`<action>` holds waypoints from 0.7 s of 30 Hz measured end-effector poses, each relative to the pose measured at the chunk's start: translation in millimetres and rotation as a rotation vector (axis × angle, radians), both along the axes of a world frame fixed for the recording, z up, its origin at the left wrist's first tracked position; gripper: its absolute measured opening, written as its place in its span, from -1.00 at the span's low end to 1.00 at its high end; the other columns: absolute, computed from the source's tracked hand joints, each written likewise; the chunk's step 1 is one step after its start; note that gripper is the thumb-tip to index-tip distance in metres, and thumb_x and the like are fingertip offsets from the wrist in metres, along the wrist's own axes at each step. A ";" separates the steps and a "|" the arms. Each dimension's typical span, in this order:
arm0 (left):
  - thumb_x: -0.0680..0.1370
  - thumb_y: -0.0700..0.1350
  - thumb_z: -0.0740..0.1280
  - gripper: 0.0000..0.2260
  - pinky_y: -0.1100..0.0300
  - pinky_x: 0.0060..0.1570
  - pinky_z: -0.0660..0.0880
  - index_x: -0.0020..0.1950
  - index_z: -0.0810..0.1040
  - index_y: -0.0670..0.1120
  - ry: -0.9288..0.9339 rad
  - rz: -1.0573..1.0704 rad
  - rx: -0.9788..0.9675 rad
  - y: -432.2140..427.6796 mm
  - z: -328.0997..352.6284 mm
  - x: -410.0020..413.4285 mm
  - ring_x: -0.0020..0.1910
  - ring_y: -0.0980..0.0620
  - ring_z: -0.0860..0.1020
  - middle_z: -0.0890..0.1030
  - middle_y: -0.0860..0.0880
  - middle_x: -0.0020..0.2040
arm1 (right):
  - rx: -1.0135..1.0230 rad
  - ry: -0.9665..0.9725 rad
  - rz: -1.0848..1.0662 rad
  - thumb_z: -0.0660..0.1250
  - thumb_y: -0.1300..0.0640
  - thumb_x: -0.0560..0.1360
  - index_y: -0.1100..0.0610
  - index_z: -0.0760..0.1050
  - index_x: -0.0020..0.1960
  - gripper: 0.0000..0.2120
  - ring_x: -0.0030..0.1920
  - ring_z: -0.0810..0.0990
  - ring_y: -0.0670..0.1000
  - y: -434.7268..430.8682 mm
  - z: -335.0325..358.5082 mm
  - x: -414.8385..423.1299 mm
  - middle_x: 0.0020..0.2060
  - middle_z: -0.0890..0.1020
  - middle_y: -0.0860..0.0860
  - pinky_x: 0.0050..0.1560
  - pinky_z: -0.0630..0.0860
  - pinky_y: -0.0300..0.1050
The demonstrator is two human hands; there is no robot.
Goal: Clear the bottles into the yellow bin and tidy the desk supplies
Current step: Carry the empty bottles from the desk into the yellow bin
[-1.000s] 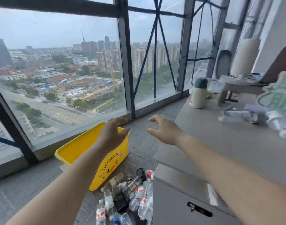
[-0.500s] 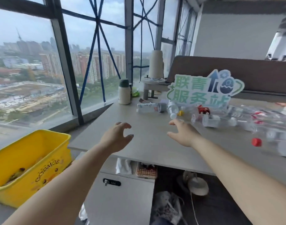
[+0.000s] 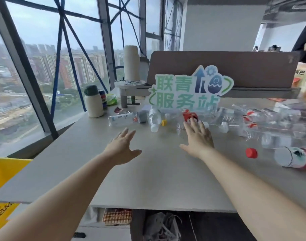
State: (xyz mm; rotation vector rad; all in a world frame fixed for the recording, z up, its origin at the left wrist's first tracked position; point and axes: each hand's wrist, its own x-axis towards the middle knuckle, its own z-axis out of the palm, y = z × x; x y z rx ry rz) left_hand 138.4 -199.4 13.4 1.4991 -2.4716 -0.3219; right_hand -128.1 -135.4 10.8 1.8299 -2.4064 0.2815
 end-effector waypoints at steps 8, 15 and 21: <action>0.50 0.10 0.34 -0.31 0.02 0.44 0.15 0.53 0.09 0.02 0.133 0.122 -0.136 -50.3 -27.7 -37.3 0.50 -0.08 0.12 0.10 -0.05 0.55 | -0.122 0.067 0.026 0.34 -0.11 0.48 -0.04 0.17 0.47 -0.36 0.47 0.16 0.11 -43.4 -12.2 -29.9 0.47 0.25 -0.04 0.43 0.12 0.05; 0.46 0.07 0.40 -0.29 -0.01 0.46 0.09 0.51 0.12 0.04 0.140 0.268 -0.324 -106.4 -5.0 -21.2 0.49 -0.12 0.09 0.10 -0.06 0.53 | -0.184 0.103 0.163 0.32 -0.24 0.44 -0.09 0.24 0.44 -0.37 0.32 0.27 0.09 -51.9 -11.4 -1.3 0.32 0.36 -0.07 0.28 0.25 -0.01; 0.46 0.15 0.38 -0.18 -0.19 0.47 -0.04 0.54 -0.06 0.09 -0.204 0.302 -0.129 -165.7 7.5 -6.2 0.53 -0.14 -0.02 -0.01 -0.03 0.56 | -0.186 0.082 0.250 0.33 -0.20 0.44 -0.08 0.20 0.47 -0.33 0.32 0.25 0.08 -58.5 -15.7 11.7 0.34 0.34 -0.10 0.33 0.23 -0.03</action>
